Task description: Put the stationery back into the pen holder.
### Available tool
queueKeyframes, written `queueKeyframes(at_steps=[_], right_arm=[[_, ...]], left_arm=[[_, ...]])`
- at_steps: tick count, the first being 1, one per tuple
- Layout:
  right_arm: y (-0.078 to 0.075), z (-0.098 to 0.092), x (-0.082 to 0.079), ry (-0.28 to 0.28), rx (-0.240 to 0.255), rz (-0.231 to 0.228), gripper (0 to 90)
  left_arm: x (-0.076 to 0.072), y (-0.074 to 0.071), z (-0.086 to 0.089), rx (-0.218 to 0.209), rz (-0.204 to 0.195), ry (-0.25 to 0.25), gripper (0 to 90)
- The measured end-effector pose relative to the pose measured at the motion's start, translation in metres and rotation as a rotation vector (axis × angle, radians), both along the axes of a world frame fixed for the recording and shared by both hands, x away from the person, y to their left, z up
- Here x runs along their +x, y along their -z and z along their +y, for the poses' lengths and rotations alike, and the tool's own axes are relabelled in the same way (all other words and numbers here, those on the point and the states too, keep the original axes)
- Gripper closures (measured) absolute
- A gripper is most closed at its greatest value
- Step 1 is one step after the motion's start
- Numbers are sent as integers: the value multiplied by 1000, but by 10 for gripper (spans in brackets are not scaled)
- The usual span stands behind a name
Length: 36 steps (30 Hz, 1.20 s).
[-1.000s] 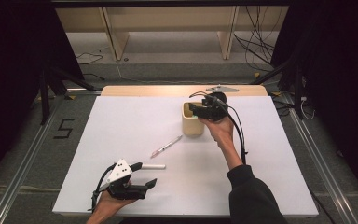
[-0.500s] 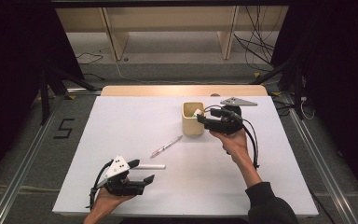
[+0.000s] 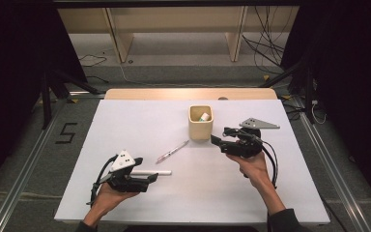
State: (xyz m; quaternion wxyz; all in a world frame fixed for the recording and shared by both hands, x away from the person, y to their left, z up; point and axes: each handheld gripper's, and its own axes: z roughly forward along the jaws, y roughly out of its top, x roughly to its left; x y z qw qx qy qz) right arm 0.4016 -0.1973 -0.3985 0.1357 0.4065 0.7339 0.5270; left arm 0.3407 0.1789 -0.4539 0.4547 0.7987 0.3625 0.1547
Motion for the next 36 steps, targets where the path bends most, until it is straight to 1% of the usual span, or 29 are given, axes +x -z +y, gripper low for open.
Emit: queueKeyframes(at_steps=[3,5,7,8,9,11,13,15,19,22,24,27,33,36], right_arm=[[4,-2,-7,-9,7,0,318],[7,-3,-12,-15,3,-1,318],[10,-5,-16,-16,-6,-4,317],[12,-6,-17,-14,-11,-7,316],[14,-7,-19,-14,-14,-4,315],[18,-9,-22,-14,-8,5,314],[22,-11,-24,-12,-8,6,313],[26,-14,-28,-5,0,10,313],[31,-18,-35,3,-1,-3,313],[32,-22,-40,-2,22,-8,311],[33,-23,-44,-2,25,-18,305],[35,-25,-50,-5,30,-27,294],[37,-26,-58,-11,29,-37,278],[38,-25,-62,-11,26,-42,278]], left_arm=[[8,-2,1,29,4,0,180],[15,-4,4,52,12,-4,180],[21,-6,7,51,29,0,184],[23,-7,6,54,31,0,185],[24,-8,6,68,27,5,187],[28,-9,4,90,26,6,188],[32,-9,3,92,30,4,190],[36,-9,2,110,37,9,190],[42,-13,1,130,57,18,190],[47,-13,0,153,71,30,190],[49,-12,0,183,81,36,192],[50,-11,0,196,91,47,194],[50,-5,-2,266,117,69,198],[50,-4,-3,289,124,81,202]])
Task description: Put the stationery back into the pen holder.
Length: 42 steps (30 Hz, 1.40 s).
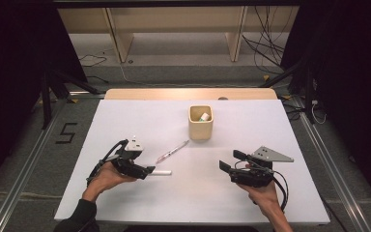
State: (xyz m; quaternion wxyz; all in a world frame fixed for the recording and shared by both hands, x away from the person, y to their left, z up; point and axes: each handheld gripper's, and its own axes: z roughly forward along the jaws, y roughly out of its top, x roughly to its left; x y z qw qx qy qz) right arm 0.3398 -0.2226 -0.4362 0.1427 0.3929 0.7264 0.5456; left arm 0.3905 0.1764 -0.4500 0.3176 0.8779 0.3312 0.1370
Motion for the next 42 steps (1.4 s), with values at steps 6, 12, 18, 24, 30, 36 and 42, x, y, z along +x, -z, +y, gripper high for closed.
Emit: queueKeyframes(at_steps=[6,12,18,24,30,36,42], right_arm=[[6,2,-3,-9,-11,12,275],[9,3,-7,-17,-30,17,273],[11,4,-11,-25,-32,17,274],[14,5,-16,-29,-39,18,274],[15,4,-18,-31,-40,21,274],[16,3,-20,-34,-41,26,274],[17,3,-21,-33,-41,29,274]], left_arm=[[-1,0,1,32,7,21,217],[-3,2,-3,88,12,44,236],[-2,6,-6,148,39,55,242],[-2,6,-9,192,51,73,261],[1,7,-11,227,72,94,310],[4,8,-12,254,110,115,363],[6,9,-14,272,136,125,404]])
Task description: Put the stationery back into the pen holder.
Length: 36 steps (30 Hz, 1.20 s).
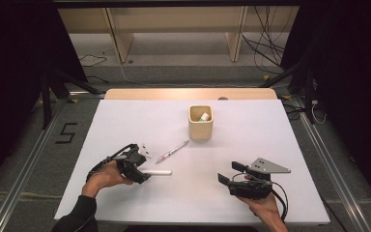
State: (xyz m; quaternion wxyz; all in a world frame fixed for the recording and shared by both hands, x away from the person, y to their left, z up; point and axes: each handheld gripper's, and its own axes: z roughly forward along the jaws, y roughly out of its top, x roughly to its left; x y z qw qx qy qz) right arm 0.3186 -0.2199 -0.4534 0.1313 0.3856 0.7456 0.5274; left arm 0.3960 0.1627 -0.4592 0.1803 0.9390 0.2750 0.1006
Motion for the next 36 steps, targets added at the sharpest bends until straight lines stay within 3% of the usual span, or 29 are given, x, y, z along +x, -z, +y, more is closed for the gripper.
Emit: queueKeyframes(at_steps=[12,28,36], right_arm=[[1,0,-1,-3,-4,3,277],[2,1,-1,-4,-7,8,280],[3,2,0,-6,-6,11,284]], left_arm=[[5,3,-3,31,59,17,476],[6,5,-8,63,102,42,632],[3,5,-12,85,88,69,688]])
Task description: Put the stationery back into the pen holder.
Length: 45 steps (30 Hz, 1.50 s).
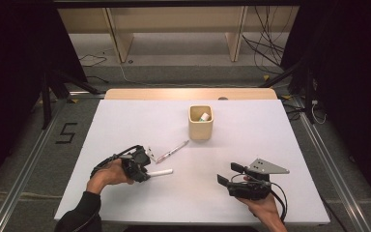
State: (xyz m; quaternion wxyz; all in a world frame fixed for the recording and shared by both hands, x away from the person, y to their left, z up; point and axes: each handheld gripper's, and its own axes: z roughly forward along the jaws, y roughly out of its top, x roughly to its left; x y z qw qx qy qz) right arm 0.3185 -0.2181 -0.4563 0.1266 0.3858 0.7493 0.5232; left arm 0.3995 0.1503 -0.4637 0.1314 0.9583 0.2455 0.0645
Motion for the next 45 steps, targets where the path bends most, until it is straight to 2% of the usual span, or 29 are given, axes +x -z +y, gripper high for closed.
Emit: queueKeyframes(at_steps=[7,11,23,27,32,37,45], right_arm=[[1,0,0,1,-2,3,286],[1,0,1,3,-2,5,286],[0,0,0,-9,1,9,286],[0,1,0,-9,0,6,286],[-1,0,0,-9,5,5,286],[-1,1,-1,-9,6,2,286],[-2,3,-2,-11,10,-1,286]], left_arm=[[-4,-1,-4,37,-25,64,735],[-6,-1,-5,40,-36,86,754],[-6,-1,-3,10,-28,82,777],[-6,-2,-3,-22,-36,92,779],[-6,-7,-2,-52,-59,67,780],[-7,-12,-1,-124,-76,48,779],[-10,-17,-2,-218,-104,23,779]])
